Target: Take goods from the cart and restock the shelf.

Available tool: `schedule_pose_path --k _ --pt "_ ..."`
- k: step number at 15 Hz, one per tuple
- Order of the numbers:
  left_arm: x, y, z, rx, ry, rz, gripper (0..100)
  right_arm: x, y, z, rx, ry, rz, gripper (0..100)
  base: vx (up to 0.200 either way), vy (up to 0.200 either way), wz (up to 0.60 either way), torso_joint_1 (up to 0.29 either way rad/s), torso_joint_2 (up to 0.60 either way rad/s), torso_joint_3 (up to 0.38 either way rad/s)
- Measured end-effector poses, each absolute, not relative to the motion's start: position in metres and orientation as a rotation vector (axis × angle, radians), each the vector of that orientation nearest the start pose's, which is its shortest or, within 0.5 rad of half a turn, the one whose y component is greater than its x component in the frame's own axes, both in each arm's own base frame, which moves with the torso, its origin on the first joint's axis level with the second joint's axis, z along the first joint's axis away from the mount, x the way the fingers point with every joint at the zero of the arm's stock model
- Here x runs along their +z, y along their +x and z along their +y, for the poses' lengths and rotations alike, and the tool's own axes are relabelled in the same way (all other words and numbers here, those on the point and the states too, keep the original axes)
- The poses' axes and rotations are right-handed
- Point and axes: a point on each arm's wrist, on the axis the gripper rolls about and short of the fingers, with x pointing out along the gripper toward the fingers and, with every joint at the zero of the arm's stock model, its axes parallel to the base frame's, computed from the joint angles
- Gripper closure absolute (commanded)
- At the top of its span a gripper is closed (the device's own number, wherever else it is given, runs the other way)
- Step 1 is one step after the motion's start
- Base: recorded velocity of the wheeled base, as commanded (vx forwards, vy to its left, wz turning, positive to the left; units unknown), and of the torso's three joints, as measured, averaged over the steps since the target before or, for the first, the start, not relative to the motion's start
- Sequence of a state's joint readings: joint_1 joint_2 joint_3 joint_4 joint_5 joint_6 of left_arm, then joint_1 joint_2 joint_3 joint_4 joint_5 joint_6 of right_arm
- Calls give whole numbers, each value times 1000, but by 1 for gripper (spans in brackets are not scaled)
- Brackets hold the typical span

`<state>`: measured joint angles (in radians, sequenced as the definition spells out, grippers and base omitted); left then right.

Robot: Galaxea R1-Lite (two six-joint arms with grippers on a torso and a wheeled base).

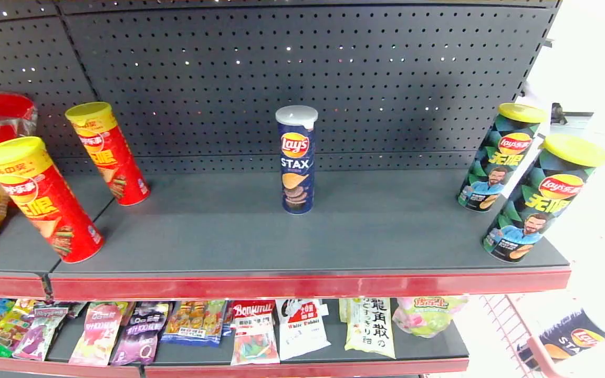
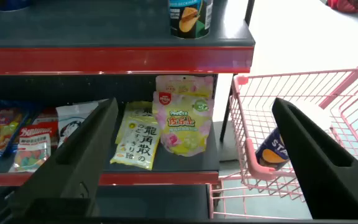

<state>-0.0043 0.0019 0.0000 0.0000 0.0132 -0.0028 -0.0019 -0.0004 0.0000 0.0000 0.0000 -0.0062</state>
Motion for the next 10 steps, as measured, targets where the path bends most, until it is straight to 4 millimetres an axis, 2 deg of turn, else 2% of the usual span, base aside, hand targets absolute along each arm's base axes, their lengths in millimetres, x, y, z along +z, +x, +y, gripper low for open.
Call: schedule_pose_path --k 10 --pt "76 -23 0 10 -2 1 0 75 -23 0 -1 -6 0 0 0 -200 0 5 3 1"
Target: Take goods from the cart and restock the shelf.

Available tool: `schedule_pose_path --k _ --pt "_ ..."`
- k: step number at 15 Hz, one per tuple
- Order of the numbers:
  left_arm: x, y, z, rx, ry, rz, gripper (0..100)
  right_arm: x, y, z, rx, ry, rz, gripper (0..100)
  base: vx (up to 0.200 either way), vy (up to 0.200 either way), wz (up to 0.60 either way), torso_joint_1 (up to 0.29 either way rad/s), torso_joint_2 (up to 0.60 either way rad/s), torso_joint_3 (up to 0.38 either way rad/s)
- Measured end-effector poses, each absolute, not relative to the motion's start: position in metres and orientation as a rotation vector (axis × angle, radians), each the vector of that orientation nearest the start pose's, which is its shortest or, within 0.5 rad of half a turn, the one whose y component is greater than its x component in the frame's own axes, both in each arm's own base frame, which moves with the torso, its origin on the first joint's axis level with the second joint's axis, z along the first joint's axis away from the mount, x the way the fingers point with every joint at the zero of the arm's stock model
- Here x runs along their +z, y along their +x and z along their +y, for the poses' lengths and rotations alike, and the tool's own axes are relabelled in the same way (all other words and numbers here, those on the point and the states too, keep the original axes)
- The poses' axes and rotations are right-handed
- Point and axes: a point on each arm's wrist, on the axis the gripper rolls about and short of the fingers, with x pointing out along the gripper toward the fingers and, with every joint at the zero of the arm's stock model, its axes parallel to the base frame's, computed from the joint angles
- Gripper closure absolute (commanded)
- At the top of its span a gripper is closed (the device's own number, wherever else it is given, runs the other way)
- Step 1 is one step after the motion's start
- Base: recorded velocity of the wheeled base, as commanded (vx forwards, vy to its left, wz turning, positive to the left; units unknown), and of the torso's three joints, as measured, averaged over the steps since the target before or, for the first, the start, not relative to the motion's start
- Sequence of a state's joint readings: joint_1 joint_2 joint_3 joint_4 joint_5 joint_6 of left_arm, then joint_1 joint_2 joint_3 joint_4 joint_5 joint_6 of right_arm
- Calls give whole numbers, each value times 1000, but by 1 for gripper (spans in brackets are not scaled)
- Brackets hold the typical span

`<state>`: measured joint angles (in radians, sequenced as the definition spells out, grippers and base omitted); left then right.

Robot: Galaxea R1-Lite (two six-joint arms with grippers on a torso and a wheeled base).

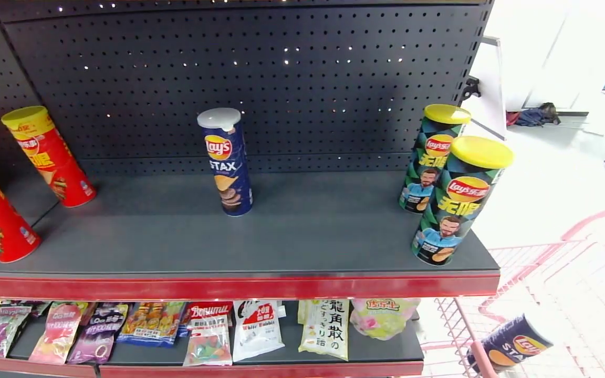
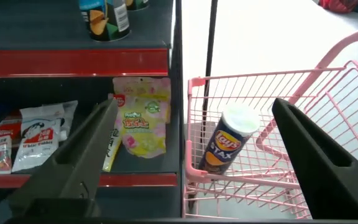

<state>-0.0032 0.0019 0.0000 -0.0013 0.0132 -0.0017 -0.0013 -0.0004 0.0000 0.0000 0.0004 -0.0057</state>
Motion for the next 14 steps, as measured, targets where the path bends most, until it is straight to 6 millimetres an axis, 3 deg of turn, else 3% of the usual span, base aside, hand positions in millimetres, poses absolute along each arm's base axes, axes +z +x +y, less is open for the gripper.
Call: schedule_pose_path --k 2,5,14 --pt "76 -23 0 10 -2 1 0 75 -23 0 0 -6 0 0 0 -200 0 5 0 -5" --pt "76 -23 0 10 -2 0 0 75 -23 0 0 -6 0 0 0 0 0 0 0 0" --pt "76 -23 0 10 -4 1 0 75 -23 0 -1 -4 0 0 0 0 -600 0 2 2"
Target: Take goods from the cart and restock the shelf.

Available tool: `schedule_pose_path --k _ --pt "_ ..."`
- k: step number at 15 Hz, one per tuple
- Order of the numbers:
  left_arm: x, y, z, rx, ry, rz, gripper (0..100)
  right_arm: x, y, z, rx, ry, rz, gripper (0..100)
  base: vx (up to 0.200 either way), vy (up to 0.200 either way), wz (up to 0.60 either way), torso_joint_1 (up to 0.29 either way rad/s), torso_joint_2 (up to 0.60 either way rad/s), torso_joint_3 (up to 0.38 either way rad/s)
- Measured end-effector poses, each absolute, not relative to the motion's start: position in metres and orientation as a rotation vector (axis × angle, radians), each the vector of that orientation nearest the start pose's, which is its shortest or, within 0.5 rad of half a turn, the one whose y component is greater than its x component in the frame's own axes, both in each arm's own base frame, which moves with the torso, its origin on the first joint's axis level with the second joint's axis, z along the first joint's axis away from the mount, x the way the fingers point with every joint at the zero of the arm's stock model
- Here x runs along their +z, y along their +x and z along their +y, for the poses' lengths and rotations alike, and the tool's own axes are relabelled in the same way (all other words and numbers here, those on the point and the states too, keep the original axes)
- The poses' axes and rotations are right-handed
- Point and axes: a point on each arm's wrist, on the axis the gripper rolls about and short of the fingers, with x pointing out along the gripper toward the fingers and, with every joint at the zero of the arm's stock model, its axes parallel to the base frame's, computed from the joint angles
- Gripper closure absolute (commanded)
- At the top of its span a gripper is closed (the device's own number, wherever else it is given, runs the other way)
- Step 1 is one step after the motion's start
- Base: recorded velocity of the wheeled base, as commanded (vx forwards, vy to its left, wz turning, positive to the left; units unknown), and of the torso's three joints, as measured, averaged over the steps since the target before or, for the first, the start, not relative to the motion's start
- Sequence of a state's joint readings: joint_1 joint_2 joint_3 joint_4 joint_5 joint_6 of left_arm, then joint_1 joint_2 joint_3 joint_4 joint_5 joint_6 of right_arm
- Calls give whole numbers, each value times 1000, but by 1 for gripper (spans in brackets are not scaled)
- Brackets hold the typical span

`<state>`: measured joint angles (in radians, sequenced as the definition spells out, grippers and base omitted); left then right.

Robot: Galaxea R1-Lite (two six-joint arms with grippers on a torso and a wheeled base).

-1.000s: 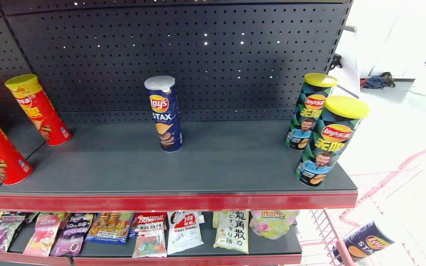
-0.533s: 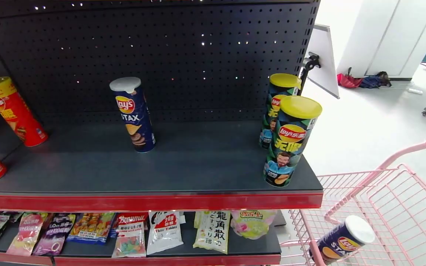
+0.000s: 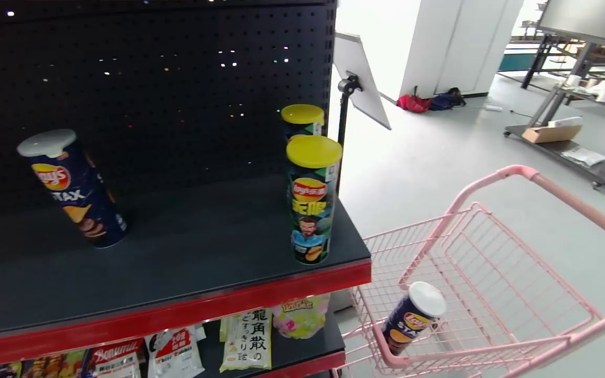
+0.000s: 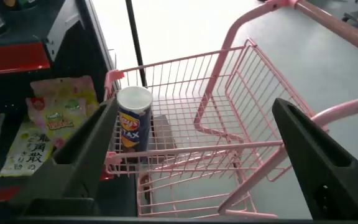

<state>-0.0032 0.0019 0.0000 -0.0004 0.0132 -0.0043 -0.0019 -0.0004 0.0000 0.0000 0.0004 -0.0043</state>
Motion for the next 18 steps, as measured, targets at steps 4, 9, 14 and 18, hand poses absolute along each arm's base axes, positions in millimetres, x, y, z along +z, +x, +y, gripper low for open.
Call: schedule_pose_path --k 4,9,14,18 --pt "76 -23 0 11 -4 0 0 75 -23 0 1 -4 1 0 0 0 0 0 0 0" --pt "76 -23 0 10 -4 1 0 75 -23 0 0 -4 0 0 0 0 0 -73 176 102" --pt "76 -23 0 10 -4 1 0 75 -23 0 0 -3 0 0 0 0 0 -140 362 217" --pt "76 -23 0 10 -4 1 0 76 -23 0 0 -3 -1 0 0 0 0 -151 416 255"
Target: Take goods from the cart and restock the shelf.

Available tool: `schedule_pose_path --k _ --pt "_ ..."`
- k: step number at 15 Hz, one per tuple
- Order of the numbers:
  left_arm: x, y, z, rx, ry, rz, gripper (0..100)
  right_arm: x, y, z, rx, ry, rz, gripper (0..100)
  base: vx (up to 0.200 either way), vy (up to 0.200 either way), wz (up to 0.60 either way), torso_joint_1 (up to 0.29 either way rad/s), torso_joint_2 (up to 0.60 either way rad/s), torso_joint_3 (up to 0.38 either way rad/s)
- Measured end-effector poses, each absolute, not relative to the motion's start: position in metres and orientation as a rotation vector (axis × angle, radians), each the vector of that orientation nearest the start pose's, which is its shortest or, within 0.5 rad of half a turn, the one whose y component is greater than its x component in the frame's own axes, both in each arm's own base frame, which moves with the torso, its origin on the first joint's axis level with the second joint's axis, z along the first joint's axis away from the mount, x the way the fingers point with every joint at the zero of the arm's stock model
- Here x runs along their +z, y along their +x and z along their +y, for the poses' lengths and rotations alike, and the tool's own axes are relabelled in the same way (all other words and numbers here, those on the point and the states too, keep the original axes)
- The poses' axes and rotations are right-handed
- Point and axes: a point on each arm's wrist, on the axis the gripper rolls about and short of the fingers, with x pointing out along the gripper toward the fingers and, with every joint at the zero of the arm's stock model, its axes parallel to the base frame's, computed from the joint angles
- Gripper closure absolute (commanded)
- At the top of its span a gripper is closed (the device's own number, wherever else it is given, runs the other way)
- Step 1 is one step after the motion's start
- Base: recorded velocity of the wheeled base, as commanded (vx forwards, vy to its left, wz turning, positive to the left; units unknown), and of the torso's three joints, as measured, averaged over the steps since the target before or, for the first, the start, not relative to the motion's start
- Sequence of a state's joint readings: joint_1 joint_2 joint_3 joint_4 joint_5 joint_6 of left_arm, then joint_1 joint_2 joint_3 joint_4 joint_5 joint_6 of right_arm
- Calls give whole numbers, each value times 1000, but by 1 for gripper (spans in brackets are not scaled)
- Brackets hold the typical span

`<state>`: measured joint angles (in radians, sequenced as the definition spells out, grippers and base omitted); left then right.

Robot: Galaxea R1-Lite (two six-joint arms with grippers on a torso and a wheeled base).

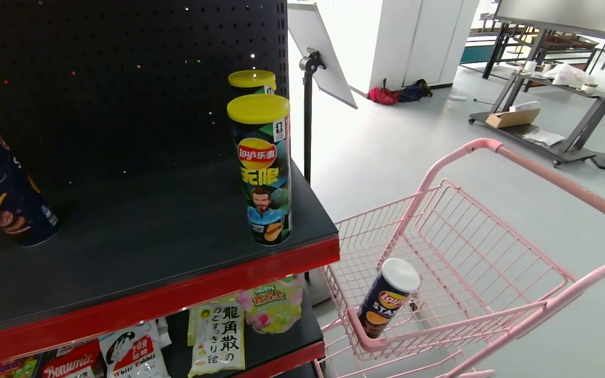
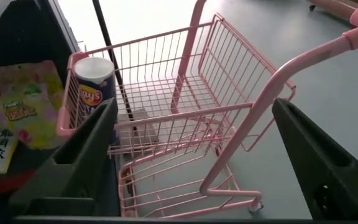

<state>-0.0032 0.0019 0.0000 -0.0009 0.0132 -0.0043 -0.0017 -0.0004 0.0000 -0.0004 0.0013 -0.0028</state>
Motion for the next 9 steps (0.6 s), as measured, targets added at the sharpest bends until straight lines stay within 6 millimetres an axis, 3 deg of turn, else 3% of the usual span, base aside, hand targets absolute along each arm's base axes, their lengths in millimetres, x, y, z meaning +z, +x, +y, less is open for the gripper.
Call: schedule_pose_path --k 9 --pt "76 -23 0 10 -4 2 0 75 -23 0 0 -3 0 0 0 0 0 -172 535 352"
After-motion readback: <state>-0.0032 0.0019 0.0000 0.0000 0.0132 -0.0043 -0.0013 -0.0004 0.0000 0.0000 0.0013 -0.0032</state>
